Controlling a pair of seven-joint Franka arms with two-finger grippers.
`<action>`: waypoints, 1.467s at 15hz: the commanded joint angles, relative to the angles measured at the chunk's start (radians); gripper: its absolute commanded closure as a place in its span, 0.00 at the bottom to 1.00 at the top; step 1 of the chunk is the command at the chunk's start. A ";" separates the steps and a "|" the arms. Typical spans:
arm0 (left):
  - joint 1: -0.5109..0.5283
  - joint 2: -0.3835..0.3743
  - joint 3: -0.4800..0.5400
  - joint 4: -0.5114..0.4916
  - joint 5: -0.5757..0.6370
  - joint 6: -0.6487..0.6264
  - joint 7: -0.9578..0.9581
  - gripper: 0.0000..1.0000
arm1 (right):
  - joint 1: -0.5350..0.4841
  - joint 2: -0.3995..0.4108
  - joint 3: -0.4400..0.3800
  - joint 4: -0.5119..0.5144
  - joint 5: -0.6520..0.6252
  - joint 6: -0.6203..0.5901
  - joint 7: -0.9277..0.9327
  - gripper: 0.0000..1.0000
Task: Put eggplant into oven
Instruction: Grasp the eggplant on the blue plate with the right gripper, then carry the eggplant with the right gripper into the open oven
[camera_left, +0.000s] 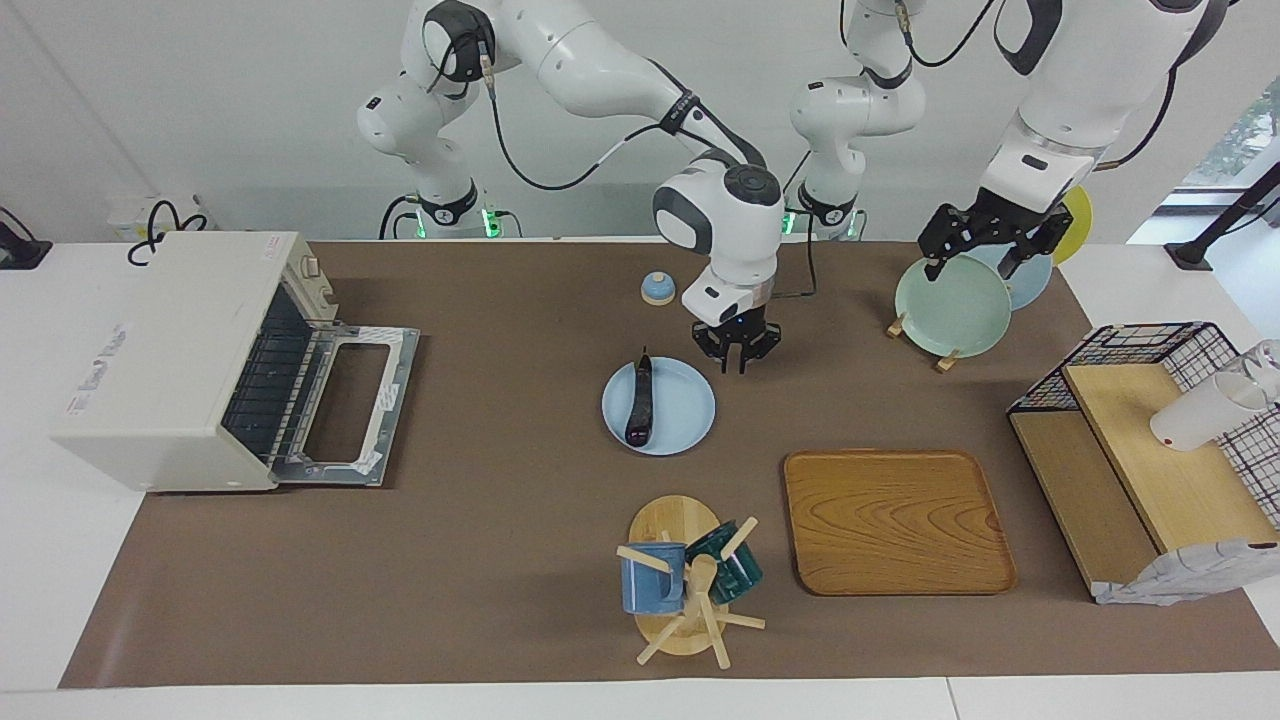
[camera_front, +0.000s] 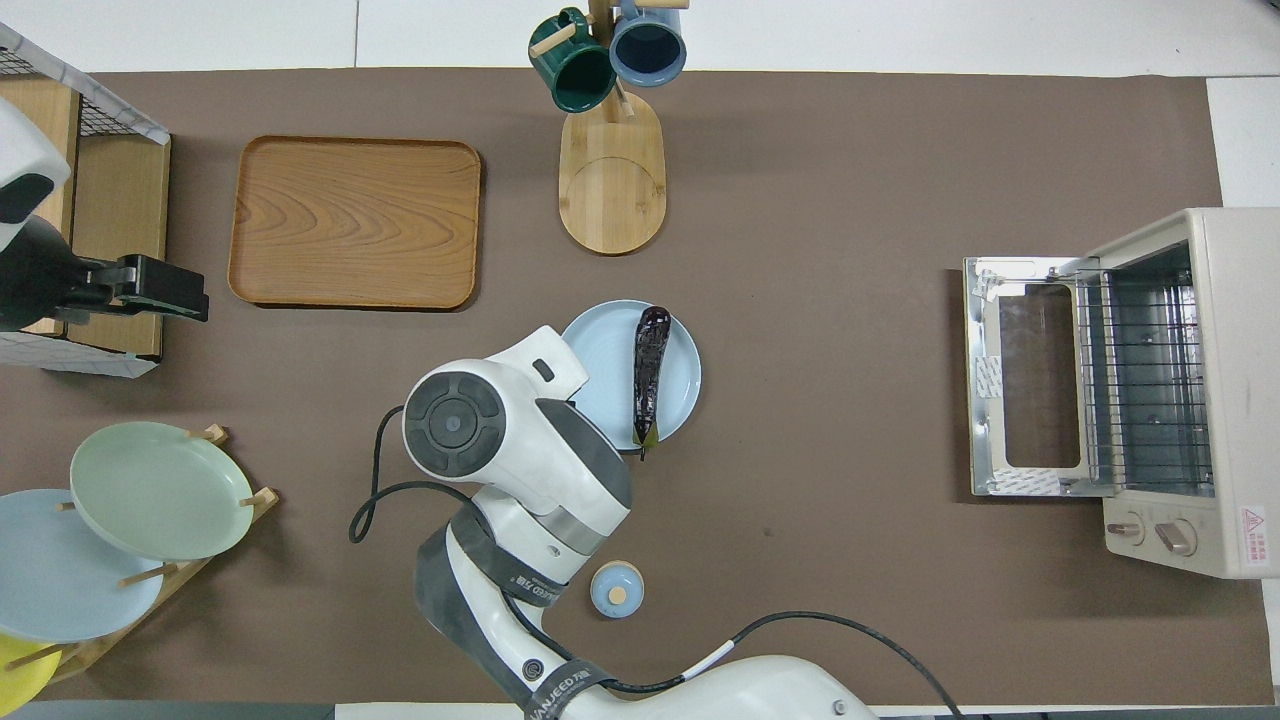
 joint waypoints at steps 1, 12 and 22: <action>0.009 -0.001 0.001 0.000 -0.014 0.003 0.013 0.00 | -0.003 -0.017 0.003 -0.052 -0.104 0.022 0.005 0.61; 0.011 -0.008 -0.001 -0.008 -0.014 -0.011 0.012 0.00 | -0.010 -0.035 0.001 -0.139 -0.121 0.096 -0.125 0.65; 0.011 -0.010 -0.001 -0.013 -0.014 -0.015 0.013 0.00 | 0.007 -0.080 0.000 -0.098 -0.319 -0.221 -0.125 1.00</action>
